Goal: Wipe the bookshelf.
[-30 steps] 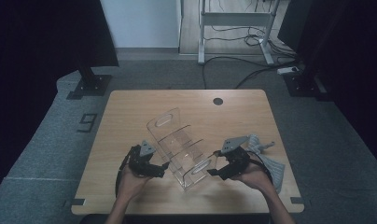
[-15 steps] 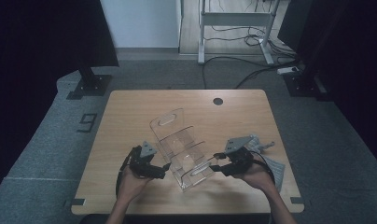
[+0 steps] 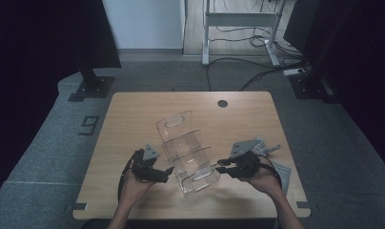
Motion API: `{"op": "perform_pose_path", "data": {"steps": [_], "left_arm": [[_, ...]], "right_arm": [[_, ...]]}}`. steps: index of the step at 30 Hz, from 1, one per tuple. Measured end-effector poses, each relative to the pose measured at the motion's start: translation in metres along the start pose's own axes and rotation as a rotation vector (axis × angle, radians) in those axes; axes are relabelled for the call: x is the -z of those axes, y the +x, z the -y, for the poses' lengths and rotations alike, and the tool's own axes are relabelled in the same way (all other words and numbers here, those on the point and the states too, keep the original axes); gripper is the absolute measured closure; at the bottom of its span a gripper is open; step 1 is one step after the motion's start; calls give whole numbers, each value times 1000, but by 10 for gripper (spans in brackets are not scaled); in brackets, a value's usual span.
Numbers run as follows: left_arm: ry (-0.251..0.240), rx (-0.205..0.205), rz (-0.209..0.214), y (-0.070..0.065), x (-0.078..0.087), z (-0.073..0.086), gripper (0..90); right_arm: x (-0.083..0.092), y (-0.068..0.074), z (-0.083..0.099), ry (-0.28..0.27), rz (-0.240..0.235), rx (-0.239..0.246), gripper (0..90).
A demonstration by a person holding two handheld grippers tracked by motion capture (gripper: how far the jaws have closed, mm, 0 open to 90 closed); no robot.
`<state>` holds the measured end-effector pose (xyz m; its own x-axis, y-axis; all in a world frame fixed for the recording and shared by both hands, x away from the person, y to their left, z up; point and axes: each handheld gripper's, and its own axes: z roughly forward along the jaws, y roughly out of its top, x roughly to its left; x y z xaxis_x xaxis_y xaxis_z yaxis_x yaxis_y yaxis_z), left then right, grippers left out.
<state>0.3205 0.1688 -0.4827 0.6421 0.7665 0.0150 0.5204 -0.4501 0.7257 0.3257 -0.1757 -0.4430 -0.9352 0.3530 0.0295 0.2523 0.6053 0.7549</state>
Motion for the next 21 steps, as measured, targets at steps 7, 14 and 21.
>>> {"op": "perform_pose_path", "data": {"steps": [7,14,21], "left_arm": [[8,0,9,-1,-3,1,0],[6,10,11,0,-2,0,0],[-6,28,5,7,6,1,0]], "right_arm": [[-4,4,-3,4,-5,12,770],[-7,6,-6,-3,14,13,811],[-14,10,-11,-6,42,2,834]]}}
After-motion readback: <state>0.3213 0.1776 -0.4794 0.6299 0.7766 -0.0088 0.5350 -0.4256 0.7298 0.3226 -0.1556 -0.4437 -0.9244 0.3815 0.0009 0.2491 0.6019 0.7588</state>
